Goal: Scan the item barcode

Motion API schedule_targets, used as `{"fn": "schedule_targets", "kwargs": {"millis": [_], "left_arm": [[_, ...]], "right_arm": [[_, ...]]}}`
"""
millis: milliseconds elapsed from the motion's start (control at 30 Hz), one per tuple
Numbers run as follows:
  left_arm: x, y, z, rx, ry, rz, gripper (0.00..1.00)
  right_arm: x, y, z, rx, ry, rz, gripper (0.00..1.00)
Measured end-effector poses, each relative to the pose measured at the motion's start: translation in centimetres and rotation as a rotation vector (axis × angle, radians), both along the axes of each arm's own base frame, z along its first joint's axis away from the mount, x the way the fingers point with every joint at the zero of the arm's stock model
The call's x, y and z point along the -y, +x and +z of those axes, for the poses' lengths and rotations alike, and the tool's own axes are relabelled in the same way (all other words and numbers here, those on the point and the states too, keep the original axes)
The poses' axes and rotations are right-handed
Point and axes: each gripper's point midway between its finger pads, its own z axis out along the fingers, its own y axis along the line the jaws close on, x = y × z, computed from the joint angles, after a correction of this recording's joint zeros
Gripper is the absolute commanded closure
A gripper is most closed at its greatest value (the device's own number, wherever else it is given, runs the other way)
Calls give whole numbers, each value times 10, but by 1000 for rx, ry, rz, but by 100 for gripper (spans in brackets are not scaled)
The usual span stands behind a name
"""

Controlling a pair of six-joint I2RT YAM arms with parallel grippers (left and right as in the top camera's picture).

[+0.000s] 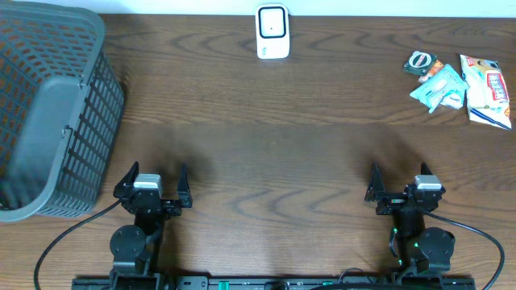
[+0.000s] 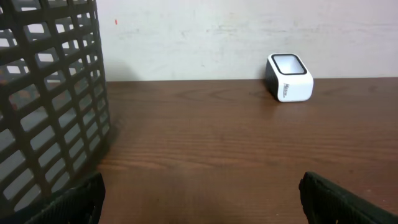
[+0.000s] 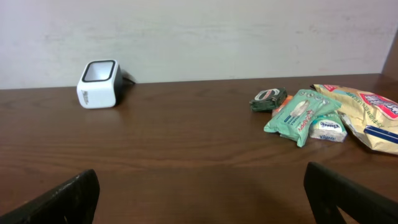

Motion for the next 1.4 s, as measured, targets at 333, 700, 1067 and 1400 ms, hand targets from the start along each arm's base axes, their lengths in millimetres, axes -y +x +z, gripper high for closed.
{"fn": "schedule_targets", "kwargs": {"millis": [333, 700, 1067, 1400], "left_arm": [[0, 0, 0, 0, 0, 0, 2], [-3, 0, 0, 0, 0, 11, 2], [-9, 0, 0, -2, 1, 40, 3], [-9, 0, 0, -2, 1, 41, 2]], "right_arm": [[0, 0, 0, 0, 0, 0, 1], [0, 0, 0, 0, 0, 0, 1], [0, 0, 0, 0, 0, 0, 1], [0, 0, 0, 0, 0, 0, 1]]}}
